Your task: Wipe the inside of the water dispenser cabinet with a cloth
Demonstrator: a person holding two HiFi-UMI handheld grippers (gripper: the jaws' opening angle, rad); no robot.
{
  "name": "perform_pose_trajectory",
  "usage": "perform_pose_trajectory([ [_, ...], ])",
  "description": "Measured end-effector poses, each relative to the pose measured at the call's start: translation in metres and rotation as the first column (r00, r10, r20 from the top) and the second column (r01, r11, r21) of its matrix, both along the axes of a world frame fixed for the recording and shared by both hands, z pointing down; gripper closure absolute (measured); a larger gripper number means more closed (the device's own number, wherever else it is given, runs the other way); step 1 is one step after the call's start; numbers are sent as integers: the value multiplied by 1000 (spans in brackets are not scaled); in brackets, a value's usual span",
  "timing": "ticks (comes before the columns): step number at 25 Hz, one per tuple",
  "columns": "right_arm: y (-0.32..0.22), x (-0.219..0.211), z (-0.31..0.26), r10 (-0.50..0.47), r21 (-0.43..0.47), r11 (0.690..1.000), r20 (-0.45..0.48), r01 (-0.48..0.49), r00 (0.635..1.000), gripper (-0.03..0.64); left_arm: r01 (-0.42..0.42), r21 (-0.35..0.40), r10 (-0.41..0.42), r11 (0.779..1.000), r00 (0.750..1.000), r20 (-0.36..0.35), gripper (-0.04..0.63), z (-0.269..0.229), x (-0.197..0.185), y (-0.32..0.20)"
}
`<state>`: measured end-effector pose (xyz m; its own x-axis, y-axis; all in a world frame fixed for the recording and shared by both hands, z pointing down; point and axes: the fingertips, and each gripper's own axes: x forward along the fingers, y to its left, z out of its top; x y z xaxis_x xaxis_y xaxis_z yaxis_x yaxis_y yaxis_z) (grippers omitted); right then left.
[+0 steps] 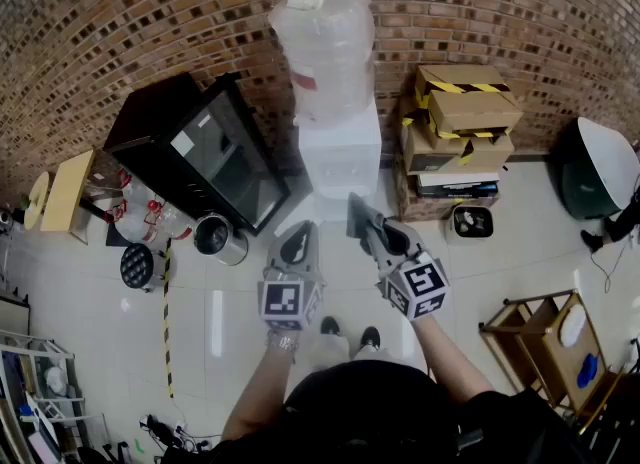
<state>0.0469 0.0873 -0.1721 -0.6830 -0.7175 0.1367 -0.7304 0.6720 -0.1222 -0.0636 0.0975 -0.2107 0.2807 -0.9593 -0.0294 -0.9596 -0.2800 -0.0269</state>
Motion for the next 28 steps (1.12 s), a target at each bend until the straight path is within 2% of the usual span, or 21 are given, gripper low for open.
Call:
perform_pose_trajectory([
  [4,-19,-7,15,2,-20,1000,-26,-2,1000,592,-10,-41,9,999,1000,-10,575,18,-9,-17],
  [11,-80,-39,22,38,-20,999,-64,-40,997,592,-39,-33,38,999,999,-23,575,31,-44,-81],
  [14,-109,-54,31,52,-17,998,-87,-54,995,592,-52,-55,50,997,998,-43,575,45,-53,-113],
  [19,-158,-61,57,61,-18,998,-101,-63,993,592,-78,-109,74,991,996,-39,575,82,-49,-156],
  [23,-191,-55,90,78,-69,994,-86,-84,993,592,-62,-123,60,991,998,-15,575,114,-41,-184],
  [28,-205,-45,118,83,-94,991,-89,-91,993,592,-48,-130,41,990,998,-54,577,131,-34,-201],
])
